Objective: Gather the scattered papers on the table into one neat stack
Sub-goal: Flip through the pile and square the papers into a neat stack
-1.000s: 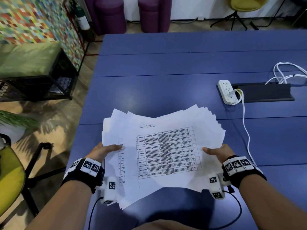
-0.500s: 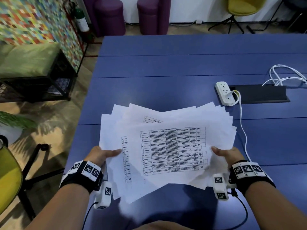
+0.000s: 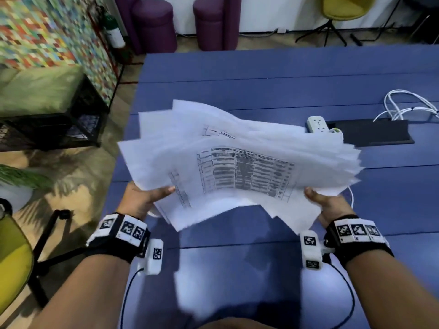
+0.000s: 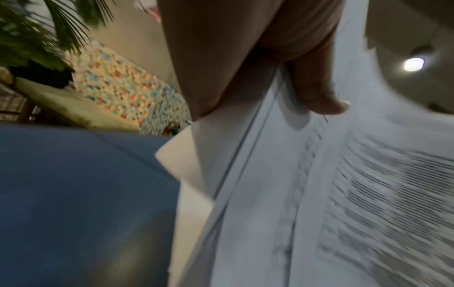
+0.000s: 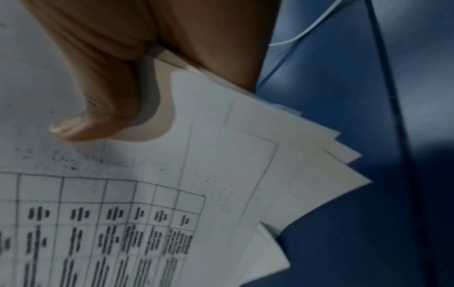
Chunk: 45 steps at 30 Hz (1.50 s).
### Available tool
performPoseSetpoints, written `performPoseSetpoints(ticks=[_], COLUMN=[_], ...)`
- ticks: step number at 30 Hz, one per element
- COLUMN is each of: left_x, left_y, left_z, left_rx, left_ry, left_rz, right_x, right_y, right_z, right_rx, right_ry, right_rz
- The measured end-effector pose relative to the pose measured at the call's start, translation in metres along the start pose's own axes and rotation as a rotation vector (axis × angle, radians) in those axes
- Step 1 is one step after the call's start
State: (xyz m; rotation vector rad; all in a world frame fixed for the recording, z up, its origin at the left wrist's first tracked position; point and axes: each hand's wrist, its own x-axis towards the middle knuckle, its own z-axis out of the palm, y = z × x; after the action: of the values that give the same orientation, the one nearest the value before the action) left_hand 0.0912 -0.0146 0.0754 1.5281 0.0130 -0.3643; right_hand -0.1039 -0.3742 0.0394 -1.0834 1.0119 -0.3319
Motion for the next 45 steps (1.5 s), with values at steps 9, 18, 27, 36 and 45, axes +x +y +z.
performPoseSetpoints(ticks=[9,18,27,36,45], left_x=[0.003,0.014,0.028,0.052,0.066], left_y=[0.013,-0.011,-0.009,-0.011,0.001], left_z=[0.017,-0.015,-0.018,-0.030,-0.012], left_rx=[-0.107,0.036,-0.027,0.054,0.026], left_ry=[0.080,0.010,-0.169,-0.230,-0.310], left_rz=[0.094,0.134,0.080,-0.047,0.013], right_x=[0.007,0.024,0.016,0.034,0.020], right_y=[-0.016,0.001,-0.013,-0.015,-0.039], right_z=[-0.003,-0.018,-0.011,-0.025,-0.003], right_rx=[-0.130,-0.053,0.007,-0.152,-0.208], right_ry=[-0.053,-0.156,-0.341,-0.400,-0.393], right_rz=[-0.146,-0.114,-0.275,-0.289,-0.258])
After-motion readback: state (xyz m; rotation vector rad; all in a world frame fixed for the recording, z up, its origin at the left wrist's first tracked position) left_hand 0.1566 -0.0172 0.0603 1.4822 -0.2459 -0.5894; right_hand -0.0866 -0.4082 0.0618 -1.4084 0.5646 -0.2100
